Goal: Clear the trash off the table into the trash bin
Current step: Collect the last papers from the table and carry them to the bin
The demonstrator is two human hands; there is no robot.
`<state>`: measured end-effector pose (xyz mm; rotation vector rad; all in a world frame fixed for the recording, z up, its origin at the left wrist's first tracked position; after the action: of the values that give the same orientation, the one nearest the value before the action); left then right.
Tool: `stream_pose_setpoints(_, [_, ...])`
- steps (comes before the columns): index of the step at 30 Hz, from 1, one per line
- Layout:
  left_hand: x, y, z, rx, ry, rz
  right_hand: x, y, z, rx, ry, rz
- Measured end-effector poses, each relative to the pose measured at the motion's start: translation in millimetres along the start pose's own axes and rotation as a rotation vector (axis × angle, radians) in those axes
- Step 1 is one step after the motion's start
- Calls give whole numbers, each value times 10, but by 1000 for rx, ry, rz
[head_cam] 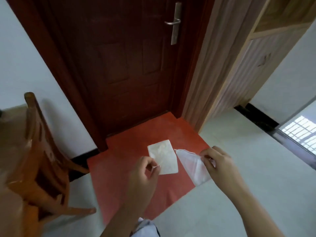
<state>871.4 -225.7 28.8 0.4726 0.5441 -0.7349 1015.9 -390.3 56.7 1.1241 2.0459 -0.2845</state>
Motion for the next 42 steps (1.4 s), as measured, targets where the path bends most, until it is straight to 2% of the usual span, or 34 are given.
stream_pose_setpoints(4, [-295,804,-288,-66,-1,102,277,1027,-336,-107,-16,-40])
stream_pose_setpoints(8, [-518,1347,-664,-224,4,188,706,1742,-599,-196,57,-71])
stream_pose_setpoints(14, [-748,1755,-1068,-418,66,313,1428,2551,-678,-257,85,-291])
stream_pose_setpoints(18, [-923,2190,-1264,-504,138,457,1815,3310,-896,-333,139,-398])
stream_pose_setpoints(25, [-1294,2702,-1408,-687,152,707,2434,4323,-1777,-638,202,-629])
stream_pose_setpoints(32, [-1816,2638,-1775,-854,102,1029,3111,4528,-2759,-824,282,-797])
stream_pose_setpoints(42, [-3063,2304,-2417,-893,136,1351,4229,4095,-4236,-1028,387,-898])
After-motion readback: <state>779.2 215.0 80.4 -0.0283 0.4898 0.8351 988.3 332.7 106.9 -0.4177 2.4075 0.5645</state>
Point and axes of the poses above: each hand's wrist, its own y-axis towards the middle knuckle, its own x-axis out of the palm, z = x × y, the point moved 4 cm from there along y, towards the middle knuckle, and after that the axes turned 12 degrees about y, right-handed, at the moved point
